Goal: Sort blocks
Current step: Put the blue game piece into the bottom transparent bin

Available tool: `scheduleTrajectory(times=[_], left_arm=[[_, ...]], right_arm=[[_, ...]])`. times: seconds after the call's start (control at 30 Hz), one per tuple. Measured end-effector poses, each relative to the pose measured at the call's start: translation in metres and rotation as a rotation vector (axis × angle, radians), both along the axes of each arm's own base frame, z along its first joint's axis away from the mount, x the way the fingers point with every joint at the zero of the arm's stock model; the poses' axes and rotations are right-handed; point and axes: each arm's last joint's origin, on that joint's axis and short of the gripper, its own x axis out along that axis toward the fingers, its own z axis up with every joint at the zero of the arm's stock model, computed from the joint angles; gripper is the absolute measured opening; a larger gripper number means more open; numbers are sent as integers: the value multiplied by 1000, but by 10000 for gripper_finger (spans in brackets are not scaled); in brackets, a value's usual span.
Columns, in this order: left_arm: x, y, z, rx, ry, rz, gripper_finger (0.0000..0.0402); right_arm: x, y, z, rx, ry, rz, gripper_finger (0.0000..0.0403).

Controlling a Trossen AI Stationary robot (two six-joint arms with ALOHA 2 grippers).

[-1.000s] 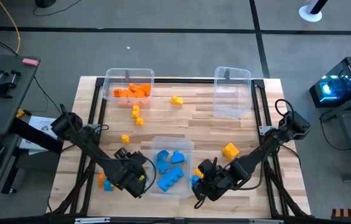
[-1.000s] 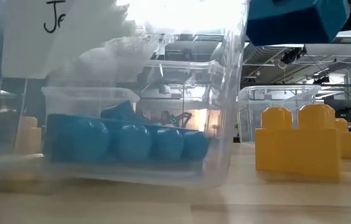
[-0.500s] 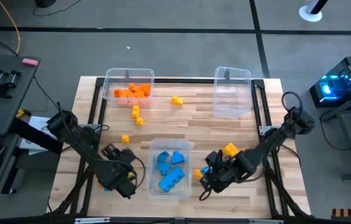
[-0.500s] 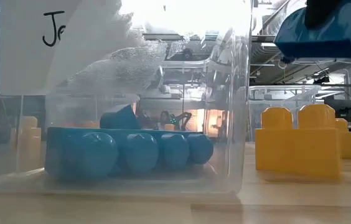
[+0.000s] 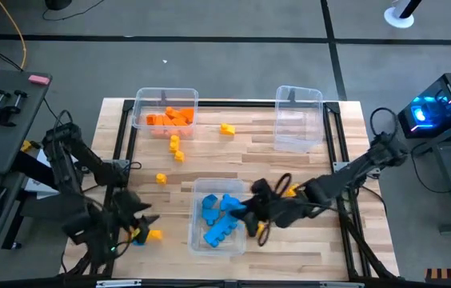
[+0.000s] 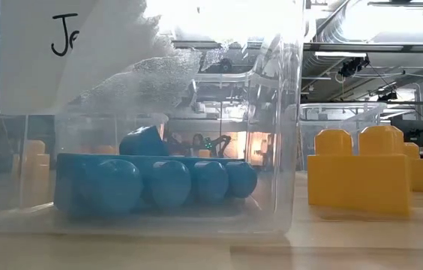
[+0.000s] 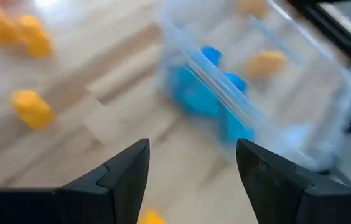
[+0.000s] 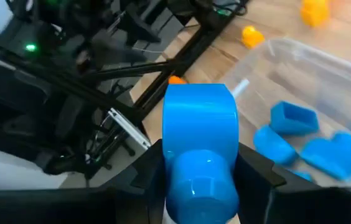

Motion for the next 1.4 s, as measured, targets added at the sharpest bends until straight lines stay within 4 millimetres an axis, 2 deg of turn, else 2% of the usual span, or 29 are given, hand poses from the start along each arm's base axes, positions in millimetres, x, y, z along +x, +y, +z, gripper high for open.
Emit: scheduleTrajectory(times=[0.13,0.2,0.3,0.4,0.5,0.63,0.83,1.0,1.13,1.23,1.4], left_arm=[[-5,-17,-2,-86,38,-109,227],[-7,-23,-3,-137,129,-180,227],[-10,-26,-5,-207,259,-221,227],[-15,-23,-8,-291,409,-143,227],[-21,-18,-10,-357,527,37,227],[-20,-18,-18,-372,575,207,227],[0,-28,-42,-344,677,324,227],[22,-41,-67,-334,702,317,227],[33,-42,-80,-308,768,298,227],[34,-38,-84,-279,812,306,227],[31,-34,-100,-344,822,283,227]], right_arm=[[17,-1,-18,-25,31,16,135],[22,-1,-26,-32,50,8,171],[28,-7,-31,-56,63,-1,249],[32,-17,-29,-60,56,-8,304],[34,-24,-25,-51,44,4,329],[34,-25,-22,-77,31,44,334],[34,-24,-23,-80,39,69,335],[34,-23,-23,-67,43,94,336],[34,-23,-23,-61,45,105,336],[34,-23,-23,-58,45,105,336],[33,-22,-23,-52,47,111,336]])
